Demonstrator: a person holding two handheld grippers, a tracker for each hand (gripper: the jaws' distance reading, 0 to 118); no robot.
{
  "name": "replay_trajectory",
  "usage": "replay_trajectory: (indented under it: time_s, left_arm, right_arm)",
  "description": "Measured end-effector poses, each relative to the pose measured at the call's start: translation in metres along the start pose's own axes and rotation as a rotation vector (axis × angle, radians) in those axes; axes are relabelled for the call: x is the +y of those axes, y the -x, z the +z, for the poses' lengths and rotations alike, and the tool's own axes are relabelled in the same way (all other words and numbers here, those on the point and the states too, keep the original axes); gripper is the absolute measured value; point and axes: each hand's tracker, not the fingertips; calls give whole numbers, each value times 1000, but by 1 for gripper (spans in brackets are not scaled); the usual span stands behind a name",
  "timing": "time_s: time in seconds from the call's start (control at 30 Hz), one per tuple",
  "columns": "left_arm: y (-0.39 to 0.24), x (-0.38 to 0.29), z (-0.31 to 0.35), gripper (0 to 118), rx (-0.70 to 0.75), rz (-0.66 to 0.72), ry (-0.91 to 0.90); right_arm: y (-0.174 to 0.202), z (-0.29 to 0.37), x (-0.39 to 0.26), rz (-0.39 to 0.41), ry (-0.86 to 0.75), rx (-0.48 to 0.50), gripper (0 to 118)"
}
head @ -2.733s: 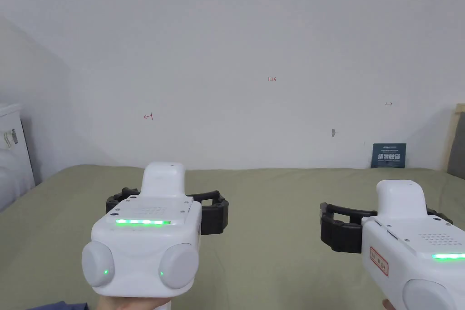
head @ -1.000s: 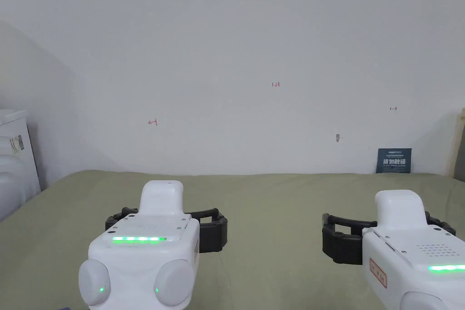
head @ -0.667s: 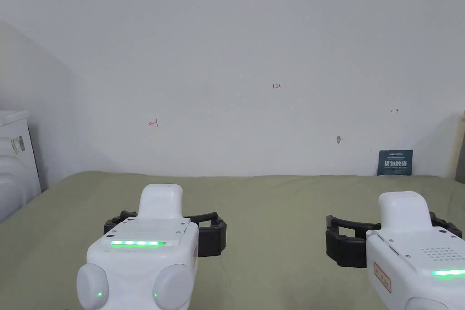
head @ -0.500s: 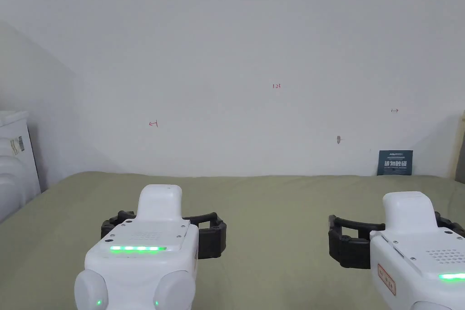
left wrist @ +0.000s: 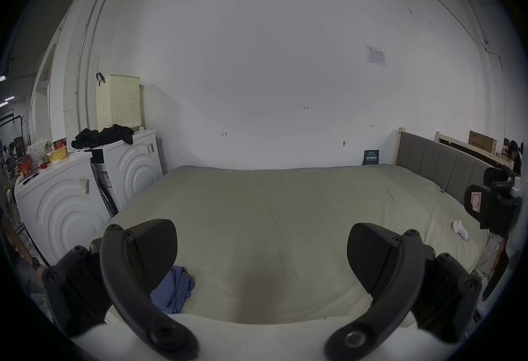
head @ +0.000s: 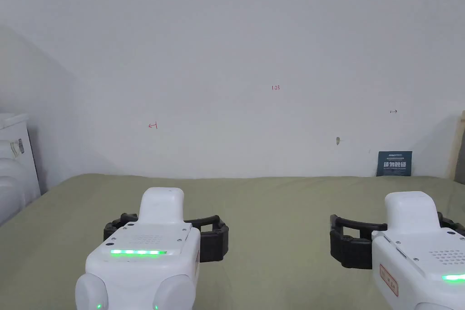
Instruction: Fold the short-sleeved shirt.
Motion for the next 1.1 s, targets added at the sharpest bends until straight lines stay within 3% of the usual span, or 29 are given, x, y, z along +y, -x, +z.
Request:
replay_trajectory:
  time_s: [0.87,1.1]
  left_arm:
    - [0,1,7,118,-11,-6,-10]
    - [-10,-9,18,118,-19,-79,7]
  right_arm:
    - [6,4,0,12,6,-26,118]
    - [15,21,-2,10,16,-51,118]
